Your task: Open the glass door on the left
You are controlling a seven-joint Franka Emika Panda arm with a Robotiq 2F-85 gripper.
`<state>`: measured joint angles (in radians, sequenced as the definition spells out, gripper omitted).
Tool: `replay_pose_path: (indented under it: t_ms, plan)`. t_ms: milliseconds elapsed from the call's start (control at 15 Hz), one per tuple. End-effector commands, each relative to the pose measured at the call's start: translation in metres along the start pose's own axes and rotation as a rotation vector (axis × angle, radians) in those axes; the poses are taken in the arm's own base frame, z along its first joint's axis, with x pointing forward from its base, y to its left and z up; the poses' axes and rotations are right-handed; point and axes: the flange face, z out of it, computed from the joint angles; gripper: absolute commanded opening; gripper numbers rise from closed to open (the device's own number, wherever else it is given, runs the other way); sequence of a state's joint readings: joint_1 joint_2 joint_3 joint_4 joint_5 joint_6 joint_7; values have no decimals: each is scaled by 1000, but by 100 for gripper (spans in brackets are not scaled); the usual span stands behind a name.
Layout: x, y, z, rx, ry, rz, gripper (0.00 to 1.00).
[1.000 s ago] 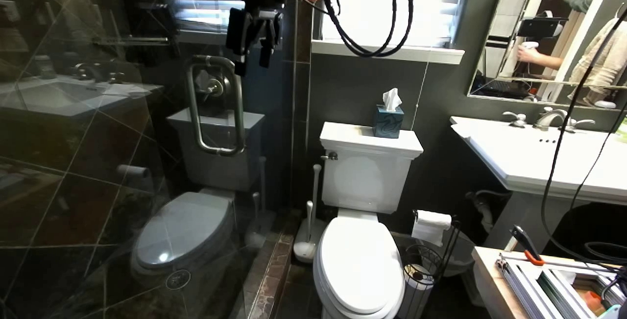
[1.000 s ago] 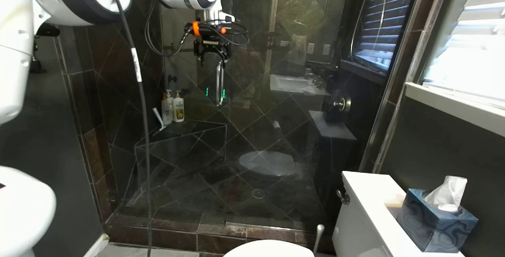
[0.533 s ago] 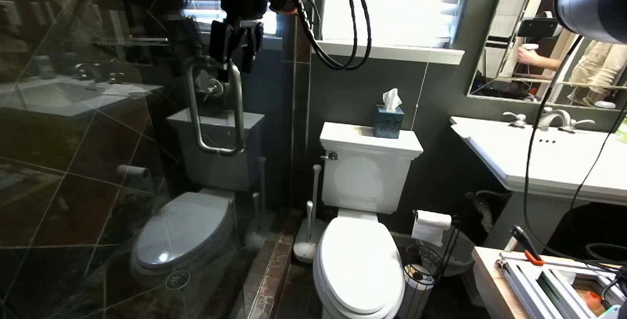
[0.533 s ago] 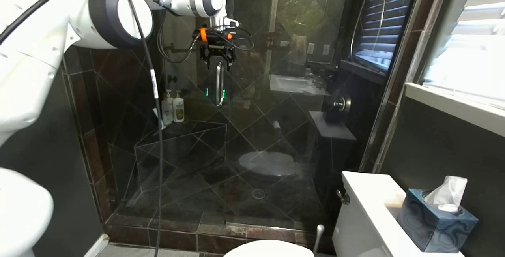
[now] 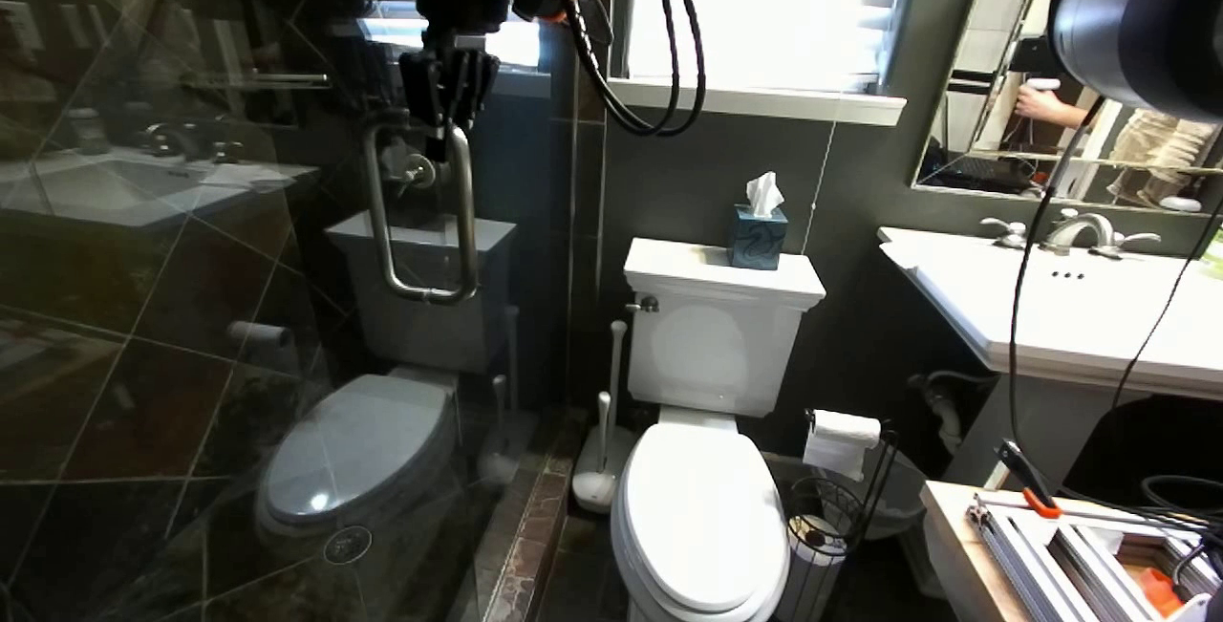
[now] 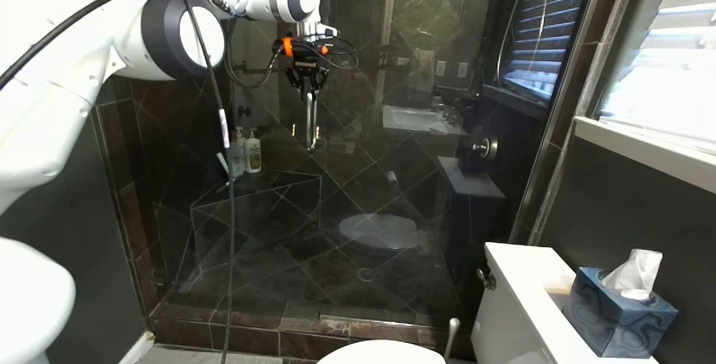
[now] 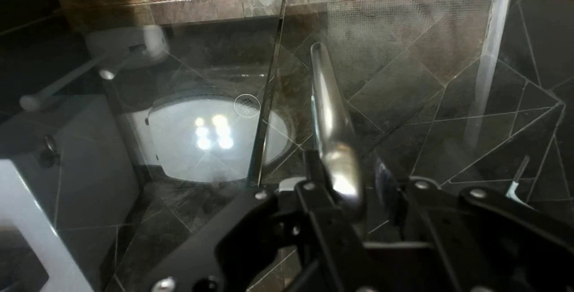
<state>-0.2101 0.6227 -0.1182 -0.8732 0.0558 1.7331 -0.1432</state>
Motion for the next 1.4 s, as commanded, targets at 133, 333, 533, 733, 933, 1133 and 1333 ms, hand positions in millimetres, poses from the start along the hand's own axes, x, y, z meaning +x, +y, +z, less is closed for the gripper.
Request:
replay_pose_path:
  t_ms: [133, 333, 533, 733, 933, 1133, 1333]
  plan:
    - [-2, 5, -10, 39, -15, 18, 5]
    - [-17, 8, -12, 23, -94, 100, 6]
    - [-26, 12, -18, -12, -104, 191, 6]
    - [-40, 16, -24, -3, -102, 246, 6]
    - [-57, 16, -28, -2, -101, 281, 6]
    - [-74, 10, -26, -12, -101, 314, 6]
    - [-93, 4, -26, -23, -101, 351, 6]
